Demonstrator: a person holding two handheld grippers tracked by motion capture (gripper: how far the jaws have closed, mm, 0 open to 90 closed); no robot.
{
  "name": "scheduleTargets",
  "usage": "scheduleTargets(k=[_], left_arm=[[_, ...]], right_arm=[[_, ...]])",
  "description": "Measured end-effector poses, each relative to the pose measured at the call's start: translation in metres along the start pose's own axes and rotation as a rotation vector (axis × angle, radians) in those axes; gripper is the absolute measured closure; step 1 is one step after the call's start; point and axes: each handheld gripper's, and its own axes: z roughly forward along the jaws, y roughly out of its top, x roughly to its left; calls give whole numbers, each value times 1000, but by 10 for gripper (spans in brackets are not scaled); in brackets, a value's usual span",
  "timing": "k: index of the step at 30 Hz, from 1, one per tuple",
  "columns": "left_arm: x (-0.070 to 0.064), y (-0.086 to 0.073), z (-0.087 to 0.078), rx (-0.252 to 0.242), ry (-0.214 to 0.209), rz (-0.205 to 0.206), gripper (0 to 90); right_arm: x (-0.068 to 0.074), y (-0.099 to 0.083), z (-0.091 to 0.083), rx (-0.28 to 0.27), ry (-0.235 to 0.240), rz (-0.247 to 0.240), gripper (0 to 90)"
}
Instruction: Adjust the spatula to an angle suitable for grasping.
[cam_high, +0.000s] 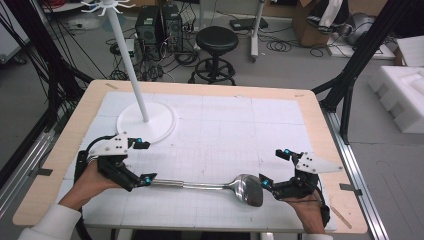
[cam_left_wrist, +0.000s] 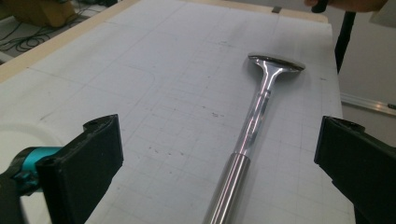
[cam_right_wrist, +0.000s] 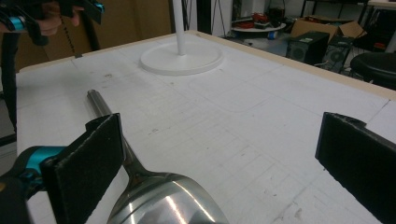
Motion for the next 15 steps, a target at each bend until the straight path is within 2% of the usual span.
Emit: scheduleTargets(k=[2,5,10,15], left_arm=[[0,-3,-8,-30,12,-13,17],[1,-6,-15,-45,28,-18,17],[3,-20,-33,-93,88,-40,17],[2,-31,-41,-108,107,-48,17]], right_arm=[[-1,1,0,1,2,8,3],[-1,3,0,5,3,3,4],[-2,12,3,16,18,-11,4],[-3,20,8,34,43,-21,4]])
